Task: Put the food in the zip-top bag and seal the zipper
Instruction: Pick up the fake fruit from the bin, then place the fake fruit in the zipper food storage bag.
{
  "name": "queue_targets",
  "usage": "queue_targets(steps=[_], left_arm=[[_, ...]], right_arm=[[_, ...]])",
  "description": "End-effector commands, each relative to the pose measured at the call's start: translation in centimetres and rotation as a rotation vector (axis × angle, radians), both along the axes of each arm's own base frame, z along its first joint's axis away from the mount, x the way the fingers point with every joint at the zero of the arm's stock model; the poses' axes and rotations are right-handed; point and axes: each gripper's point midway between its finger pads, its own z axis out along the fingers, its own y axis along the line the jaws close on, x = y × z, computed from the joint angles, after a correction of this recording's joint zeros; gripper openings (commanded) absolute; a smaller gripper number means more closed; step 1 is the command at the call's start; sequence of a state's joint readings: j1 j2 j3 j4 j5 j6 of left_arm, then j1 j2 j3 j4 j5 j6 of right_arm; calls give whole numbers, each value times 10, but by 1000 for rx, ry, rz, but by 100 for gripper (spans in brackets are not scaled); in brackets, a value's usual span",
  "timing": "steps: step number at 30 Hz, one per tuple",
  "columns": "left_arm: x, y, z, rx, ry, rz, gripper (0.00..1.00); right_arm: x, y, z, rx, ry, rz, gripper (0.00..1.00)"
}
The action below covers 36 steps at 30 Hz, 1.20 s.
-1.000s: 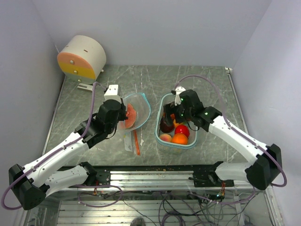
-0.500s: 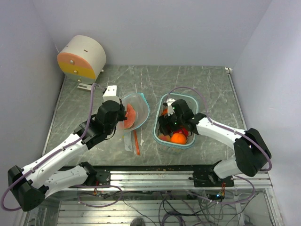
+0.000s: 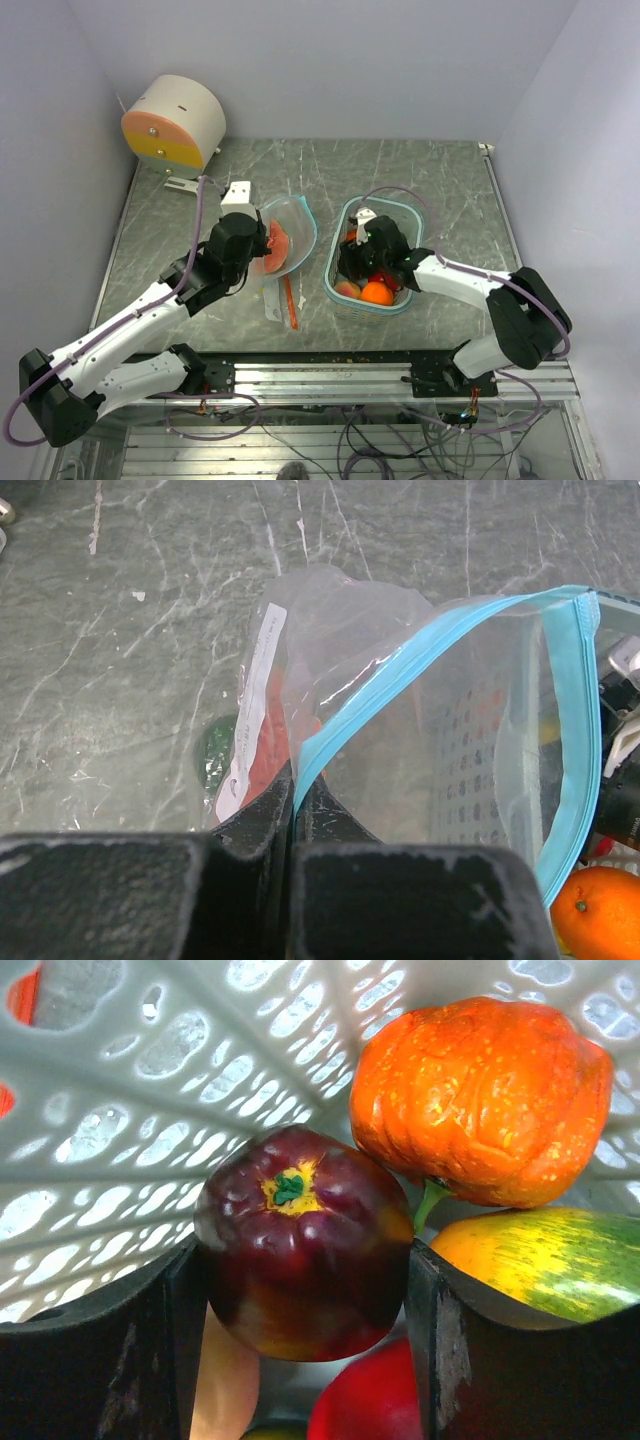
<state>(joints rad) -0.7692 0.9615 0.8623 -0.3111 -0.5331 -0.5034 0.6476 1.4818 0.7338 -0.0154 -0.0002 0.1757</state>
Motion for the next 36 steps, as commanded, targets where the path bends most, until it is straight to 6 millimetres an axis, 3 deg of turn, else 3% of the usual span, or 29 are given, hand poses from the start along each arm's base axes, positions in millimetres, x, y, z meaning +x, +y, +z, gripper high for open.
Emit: queue_targets(steps=[1,4,9,16,19,25,31,33,36], left_arm=[[4,-3,7,-20,-26,-7,7],[5,-5,7,-23,-24,-11,7],[6,-7,5,-19,-20,-14,7],[9,-11,-5,-14,-1,-19,7],[12,-16,-10,-10,9,-26,7],[21,-31,-18,-21,24,-54,7],[25,-46,-15,-47,31,-91,7],[25,-46,-11,-54,25,-94,7],[23,-47,-5,-66,19,-105,7]], right_arm=[[5,-6,29,22,-58,-49,17],[6,-7,65,55,-96,-58,0],[5,-12,108,93,-144,-96,0],[2,-13,147,154,-204,-87,0],[-7,-2,178,231,-244,-10,0],[-47,39,247,476,-311,294,0],[-69,72,266,668,-275,481,0],[-67,80,273,722,-292,503,0],[-55,89,266,762,-287,476,0]])
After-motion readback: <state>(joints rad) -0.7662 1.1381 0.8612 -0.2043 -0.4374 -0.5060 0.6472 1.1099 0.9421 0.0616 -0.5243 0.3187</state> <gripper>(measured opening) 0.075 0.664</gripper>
